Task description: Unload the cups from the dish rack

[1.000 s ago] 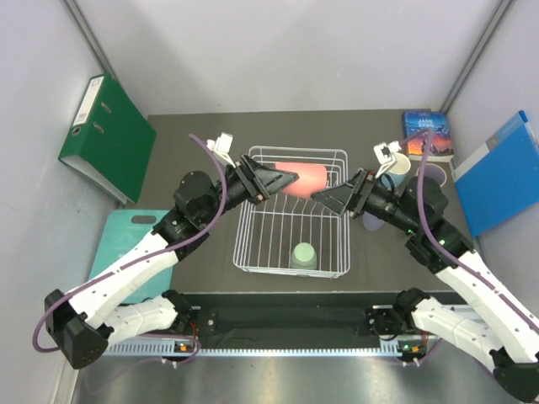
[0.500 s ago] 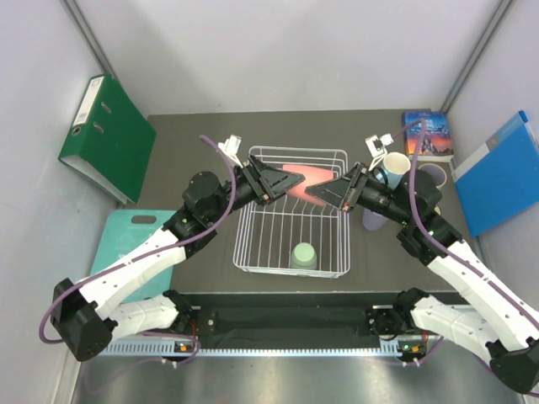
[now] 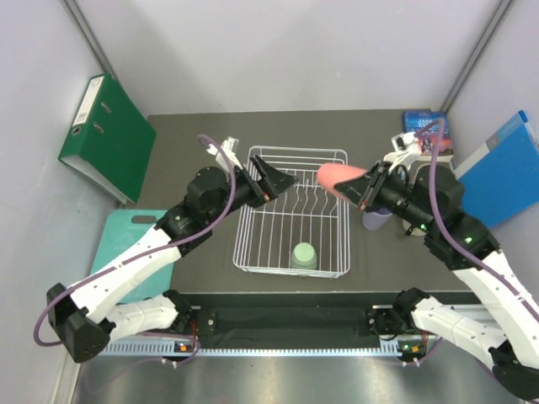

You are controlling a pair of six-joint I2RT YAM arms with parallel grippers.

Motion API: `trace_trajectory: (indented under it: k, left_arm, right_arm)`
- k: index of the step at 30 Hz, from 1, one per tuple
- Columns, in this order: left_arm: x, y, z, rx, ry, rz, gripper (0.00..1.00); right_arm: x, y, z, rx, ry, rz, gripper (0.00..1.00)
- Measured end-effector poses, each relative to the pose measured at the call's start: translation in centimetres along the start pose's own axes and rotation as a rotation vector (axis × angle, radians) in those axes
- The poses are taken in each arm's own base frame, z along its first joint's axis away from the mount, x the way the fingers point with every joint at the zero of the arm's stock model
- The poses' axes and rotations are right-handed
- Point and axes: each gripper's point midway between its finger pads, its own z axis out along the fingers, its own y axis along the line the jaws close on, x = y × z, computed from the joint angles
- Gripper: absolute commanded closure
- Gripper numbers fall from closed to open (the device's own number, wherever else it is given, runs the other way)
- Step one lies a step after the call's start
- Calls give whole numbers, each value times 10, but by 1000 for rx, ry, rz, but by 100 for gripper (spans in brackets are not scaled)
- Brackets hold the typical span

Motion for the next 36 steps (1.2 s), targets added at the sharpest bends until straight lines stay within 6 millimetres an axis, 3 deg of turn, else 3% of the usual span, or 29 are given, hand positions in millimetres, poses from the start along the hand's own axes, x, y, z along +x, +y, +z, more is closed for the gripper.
trace_trajectory:
  k: [5,8,11,13,16,19,22,32,36]
  left_arm:
    - [-26,28,-23,-176,-142,19,1]
    - [-30,44,-31,-278,-162,26,1]
    - [-27,68,-32,-425,-131,48,1]
    - [-22,88,-32,-535,-89,72,1]
    - [-8,119,-35,-672,-19,101,1]
    - [9,145,-45,-780,59,121,1]
    - [17,156,-53,-817,93,125,1]
    - [29,168,-59,-844,146,138,1]
    - [33,172,-57,-854,167,143,1]
  right_arm:
    - [-45,-30,-17,312,-72,-86,100]
    - [-55,-63,-14,518,-46,-115,100]
    - [-46,-106,-6,697,41,-110,100]
    - [-30,-141,-1,816,142,-82,100]
    - [-13,-170,0,921,240,-41,100]
    - [-8,-177,-2,951,262,-20,100]
    - [-8,-179,-3,958,258,-7,100]
    - [36,-209,-14,1038,365,21,100]
    - [42,-219,-18,1064,378,34,100]
